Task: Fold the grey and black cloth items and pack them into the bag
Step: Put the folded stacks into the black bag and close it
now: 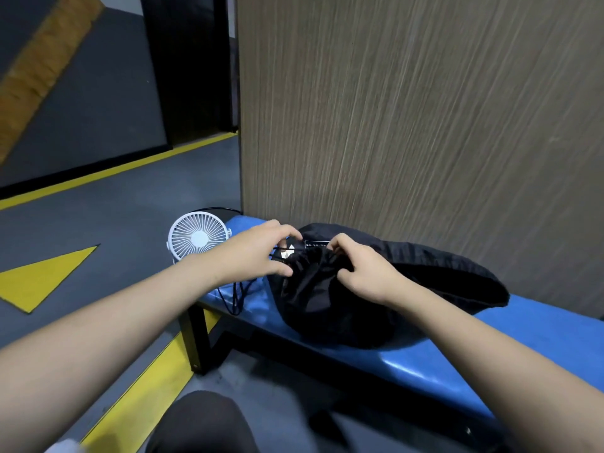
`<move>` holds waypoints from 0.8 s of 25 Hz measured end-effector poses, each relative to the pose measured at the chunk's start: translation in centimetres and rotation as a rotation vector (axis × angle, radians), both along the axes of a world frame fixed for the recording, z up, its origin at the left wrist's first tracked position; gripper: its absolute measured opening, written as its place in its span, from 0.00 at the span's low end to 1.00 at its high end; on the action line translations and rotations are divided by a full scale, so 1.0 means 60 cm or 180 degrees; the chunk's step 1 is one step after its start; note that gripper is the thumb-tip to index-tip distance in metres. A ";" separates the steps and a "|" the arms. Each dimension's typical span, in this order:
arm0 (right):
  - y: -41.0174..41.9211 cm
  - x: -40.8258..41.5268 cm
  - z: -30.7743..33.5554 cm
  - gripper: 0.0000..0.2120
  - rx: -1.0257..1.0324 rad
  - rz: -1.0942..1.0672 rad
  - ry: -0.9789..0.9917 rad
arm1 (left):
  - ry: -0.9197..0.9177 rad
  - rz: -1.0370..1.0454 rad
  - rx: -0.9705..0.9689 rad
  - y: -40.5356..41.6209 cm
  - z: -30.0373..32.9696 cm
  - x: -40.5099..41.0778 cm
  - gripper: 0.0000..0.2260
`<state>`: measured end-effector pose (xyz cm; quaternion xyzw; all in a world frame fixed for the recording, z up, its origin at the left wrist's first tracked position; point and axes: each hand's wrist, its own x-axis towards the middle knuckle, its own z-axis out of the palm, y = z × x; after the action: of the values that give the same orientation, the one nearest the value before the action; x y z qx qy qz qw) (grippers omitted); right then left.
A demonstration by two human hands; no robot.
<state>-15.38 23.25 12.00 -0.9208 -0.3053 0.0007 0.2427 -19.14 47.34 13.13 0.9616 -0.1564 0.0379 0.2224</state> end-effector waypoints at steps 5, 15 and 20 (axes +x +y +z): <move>-0.022 -0.006 -0.004 0.32 -0.0768 -0.0073 -0.0359 | -0.0449 0.0349 0.0285 -0.002 0.006 -0.002 0.07; 0.056 0.003 0.003 0.30 -0.0439 -0.0387 -0.1260 | -0.0917 0.0753 0.0249 -0.042 0.022 -0.001 0.08; 0.041 0.015 -0.011 0.12 -0.0572 -0.0241 -0.1492 | -0.0494 0.0639 -0.1035 -0.035 0.024 -0.012 0.12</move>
<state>-14.49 25.70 11.37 -0.9245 -0.3172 -0.1948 0.0824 -19.85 45.23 14.57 0.9180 -0.0683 0.1585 0.3570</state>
